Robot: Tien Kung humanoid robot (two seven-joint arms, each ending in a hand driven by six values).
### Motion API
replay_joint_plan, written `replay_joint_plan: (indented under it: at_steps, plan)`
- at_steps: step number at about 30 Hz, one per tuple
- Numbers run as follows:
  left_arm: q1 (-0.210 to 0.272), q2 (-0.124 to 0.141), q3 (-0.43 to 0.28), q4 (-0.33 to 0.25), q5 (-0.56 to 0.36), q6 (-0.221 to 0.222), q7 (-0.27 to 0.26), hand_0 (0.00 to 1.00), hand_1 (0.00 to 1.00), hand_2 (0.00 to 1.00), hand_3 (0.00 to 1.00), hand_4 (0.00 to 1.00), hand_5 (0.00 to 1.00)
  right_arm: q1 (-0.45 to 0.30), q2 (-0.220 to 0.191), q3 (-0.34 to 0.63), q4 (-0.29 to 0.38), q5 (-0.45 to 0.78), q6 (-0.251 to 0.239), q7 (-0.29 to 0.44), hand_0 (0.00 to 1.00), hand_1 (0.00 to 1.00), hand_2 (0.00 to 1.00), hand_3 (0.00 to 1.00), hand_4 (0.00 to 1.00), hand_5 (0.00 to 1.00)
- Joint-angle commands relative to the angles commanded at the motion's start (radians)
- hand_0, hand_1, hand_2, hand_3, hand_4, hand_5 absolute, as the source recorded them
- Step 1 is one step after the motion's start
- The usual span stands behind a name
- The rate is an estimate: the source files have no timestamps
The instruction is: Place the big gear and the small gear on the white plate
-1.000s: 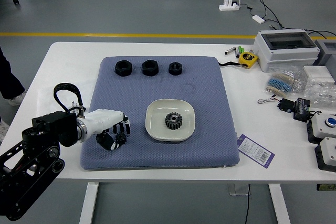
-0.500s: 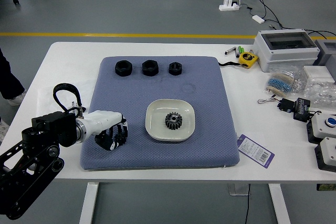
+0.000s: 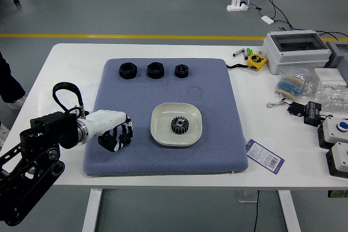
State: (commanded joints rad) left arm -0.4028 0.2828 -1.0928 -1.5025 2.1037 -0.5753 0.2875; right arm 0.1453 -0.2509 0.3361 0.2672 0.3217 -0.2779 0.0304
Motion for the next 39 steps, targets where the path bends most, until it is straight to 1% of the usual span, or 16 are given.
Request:
replay_joint_plan:
  at_steps: [2,6,11,13,16,17,19,21,23,24,27,29,30,35,36,39]
  plan:
    - [-0.003,-0.002,-0.005,-0.003,0.001,0.003,0.000,0.359,0.444,0.502,0.494,0.399,0.002,0.000,0.000,0.001,0.000,-0.001,0.000,0.000,0.654,0.660,0.728,0.574,0.835,0.677]
    - [-0.018,-0.024,-0.013,-0.003,0.007,0.008,-0.002,0.358,0.440,0.498,0.496,0.386,0.002,0.000,0.000,0.003,0.000,-0.006,-0.002,-0.002,0.654,0.660,0.728,0.575,0.835,0.678]
    - [-0.053,-0.070,-0.011,0.002,0.010,0.019,-0.007,0.358,0.440,0.498,0.496,0.386,0.002,0.001,0.001,0.006,0.001,-0.010,-0.004,-0.003,0.654,0.660,0.728,0.575,0.835,0.678]
    - [-0.070,-0.089,-0.005,0.011,0.013,0.029,-0.012,0.353,0.438,0.494,0.493,0.356,0.002,0.002,0.000,0.006,0.001,-0.010,-0.004,-0.003,0.655,0.660,0.728,0.574,0.835,0.678]
    - [-0.100,-0.122,0.016,0.042,0.018,0.062,-0.031,0.353,0.438,0.494,0.493,0.356,0.002,0.002,0.001,0.006,0.001,-0.010,-0.006,-0.003,0.655,0.660,0.728,0.574,0.835,0.678]
    - [-0.103,-0.125,0.018,0.045,0.018,0.065,-0.033,0.353,0.438,0.494,0.493,0.356,0.002,0.002,0.001,0.006,0.001,-0.010,-0.006,-0.003,0.655,0.660,0.728,0.574,0.835,0.678]
    - [-0.129,-0.150,0.039,0.089,0.032,0.092,-0.040,0.344,0.439,0.495,0.495,0.356,0.002,0.001,0.001,0.008,0.002,-0.013,-0.007,-0.003,0.655,0.660,0.728,0.574,0.835,0.678]
    - [-0.146,-0.167,0.053,0.123,0.043,0.110,-0.046,0.344,0.439,0.495,0.495,0.356,0.002,0.002,0.001,0.010,0.002,-0.018,-0.008,-0.004,0.655,0.660,0.728,0.574,0.835,0.678]
    - [-0.162,-0.188,0.068,0.166,0.053,0.145,-0.056,0.344,0.439,0.495,0.495,0.356,0.002,0.001,0.001,0.013,0.002,-0.024,-0.009,-0.006,0.655,0.660,0.728,0.574,0.835,0.678]
    - [-0.165,-0.193,0.071,0.178,0.055,0.155,-0.059,0.370,0.488,0.556,0.579,0.875,0.002,0.000,0.001,0.014,0.002,-0.025,-0.009,-0.006,0.655,0.660,0.728,0.574,0.835,0.678]
    - [-0.179,-0.214,0.092,0.224,0.067,0.197,-0.073,0.370,0.488,0.556,0.579,0.875,0.002,-0.001,0.001,0.016,0.003,-0.030,-0.012,-0.007,0.655,0.660,0.728,0.574,0.835,0.678]
    - [-0.182,-0.220,0.100,0.236,0.074,0.207,-0.075,0.370,0.488,0.556,0.579,0.875,0.002,-0.002,0.002,0.017,0.003,-0.031,-0.012,-0.007,0.655,0.660,0.728,0.574,0.835,0.678]
    - [-0.183,-0.222,0.105,0.240,0.076,0.210,-0.074,0.426,0.608,0.694,0.736,0.998,0.151,-0.003,0.002,0.017,0.003,-0.031,-0.013,-0.007,0.655,0.660,0.728,0.576,0.835,0.678]
    - [-0.187,-0.224,0.122,0.243,0.072,0.203,-0.065,0.426,0.608,0.694,0.736,0.998,0.151,-0.005,0.001,0.017,0.003,-0.031,-0.012,-0.006,0.655,0.660,0.728,0.576,0.835,0.678]
    - [-0.187,-0.224,0.123,0.244,0.072,0.202,-0.064,0.459,0.632,0.728,0.763,0.998,0.291,-0.005,0.001,0.017,0.003,-0.031,-0.011,-0.006,0.655,0.660,0.728,0.577,0.835,0.678]
    - [-0.186,-0.223,0.123,0.245,0.071,0.197,-0.060,0.459,0.632,0.728,0.763,0.998,0.291,-0.006,0.001,0.017,0.003,-0.031,-0.011,-0.005,0.655,0.660,0.728,0.577,0.835,0.678]
